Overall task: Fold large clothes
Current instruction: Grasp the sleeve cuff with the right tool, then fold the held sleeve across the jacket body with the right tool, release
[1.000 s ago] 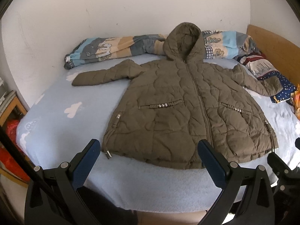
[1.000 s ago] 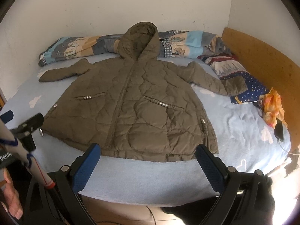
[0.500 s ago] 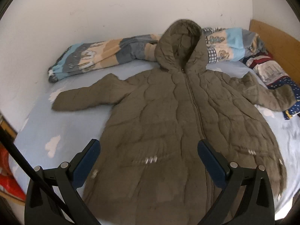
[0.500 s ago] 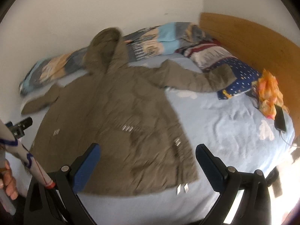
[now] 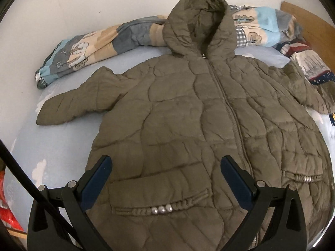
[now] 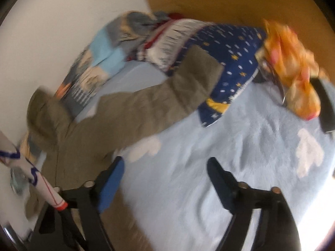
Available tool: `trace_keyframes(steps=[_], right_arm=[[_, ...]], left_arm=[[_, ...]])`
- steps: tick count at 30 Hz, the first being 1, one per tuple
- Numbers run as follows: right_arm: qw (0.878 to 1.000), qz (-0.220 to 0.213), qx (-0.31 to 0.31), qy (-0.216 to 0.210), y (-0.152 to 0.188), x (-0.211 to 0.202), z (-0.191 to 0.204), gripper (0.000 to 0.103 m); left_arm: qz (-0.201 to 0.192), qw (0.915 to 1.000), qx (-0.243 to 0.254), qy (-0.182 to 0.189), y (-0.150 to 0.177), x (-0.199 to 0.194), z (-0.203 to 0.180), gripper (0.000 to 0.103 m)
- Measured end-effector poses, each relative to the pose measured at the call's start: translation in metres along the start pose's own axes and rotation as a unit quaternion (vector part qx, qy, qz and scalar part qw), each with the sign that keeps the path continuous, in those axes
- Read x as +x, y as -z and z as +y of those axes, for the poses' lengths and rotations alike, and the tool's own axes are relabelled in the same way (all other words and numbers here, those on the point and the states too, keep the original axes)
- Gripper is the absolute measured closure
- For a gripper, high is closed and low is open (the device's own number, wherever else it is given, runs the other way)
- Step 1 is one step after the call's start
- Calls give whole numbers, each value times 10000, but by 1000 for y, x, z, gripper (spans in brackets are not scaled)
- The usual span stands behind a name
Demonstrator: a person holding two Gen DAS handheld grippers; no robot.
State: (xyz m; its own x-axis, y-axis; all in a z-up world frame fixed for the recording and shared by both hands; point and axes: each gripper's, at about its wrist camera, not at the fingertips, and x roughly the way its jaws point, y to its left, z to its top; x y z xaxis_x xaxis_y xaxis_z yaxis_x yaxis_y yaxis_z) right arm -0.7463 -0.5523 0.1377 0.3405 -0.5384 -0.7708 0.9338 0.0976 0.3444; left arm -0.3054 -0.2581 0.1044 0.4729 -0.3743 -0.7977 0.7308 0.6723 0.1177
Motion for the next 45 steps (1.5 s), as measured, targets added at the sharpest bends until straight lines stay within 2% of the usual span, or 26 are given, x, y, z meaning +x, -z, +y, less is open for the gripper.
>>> trace_keyframes(steps=[1, 3, 5, 9, 12, 15, 19, 24, 30, 37, 42, 45], right_arm=[[9998, 26, 185, -51, -13, 10, -12, 39], [9993, -26, 364, -86, -35, 24, -30, 42], [9986, -178, 501, -25, -57, 36, -45, 55], [9968, -392, 672, 160, -90, 58, -69, 56], [9949, -485, 886, 44, -109, 79, -88, 56], [9939, -545, 955, -26, -119, 95, -97, 56], [9930, -560, 1035, -142, -128, 114, -106, 62], [9935, -585, 963, -164, -129, 129, -104, 84], [9916, -956, 875, -17, -129, 100, -92, 88], [9886, -1352, 626, -224, -144, 36, -54, 89], [9857, -1553, 275, -587, -148, -11, -5, 89], [9837, -1615, 25, -789, -142, -34, 31, 89]], left_arm=[[32, 10000, -48, 9, -1, 3, 3, 0], [89, 9999, -143, 24, -2, 6, 10, 0], [143, 9995, -278, 31, -2, 10, 17, 0], [182, 9989, -425, -7, -2, 17, 25, 0], [201, 9989, -421, -46, 0, 22, 24, 0], [201, 9992, -348, -76, 0, 25, 21, 0], [152, 9995, -254, -70, 0, 26, 17, 0], [194, 9997, -153, -69, 1, 29, 13, 0], [137, 9997, -206, 33, 1, 22, 15, 0], [66, 9997, -186, 121, -1, 12, 12, 0], [-106, 9993, -348, 129, -4, 0, 23, 0], [-73, 9985, -530, 123, -4, -2, 36, 0]])
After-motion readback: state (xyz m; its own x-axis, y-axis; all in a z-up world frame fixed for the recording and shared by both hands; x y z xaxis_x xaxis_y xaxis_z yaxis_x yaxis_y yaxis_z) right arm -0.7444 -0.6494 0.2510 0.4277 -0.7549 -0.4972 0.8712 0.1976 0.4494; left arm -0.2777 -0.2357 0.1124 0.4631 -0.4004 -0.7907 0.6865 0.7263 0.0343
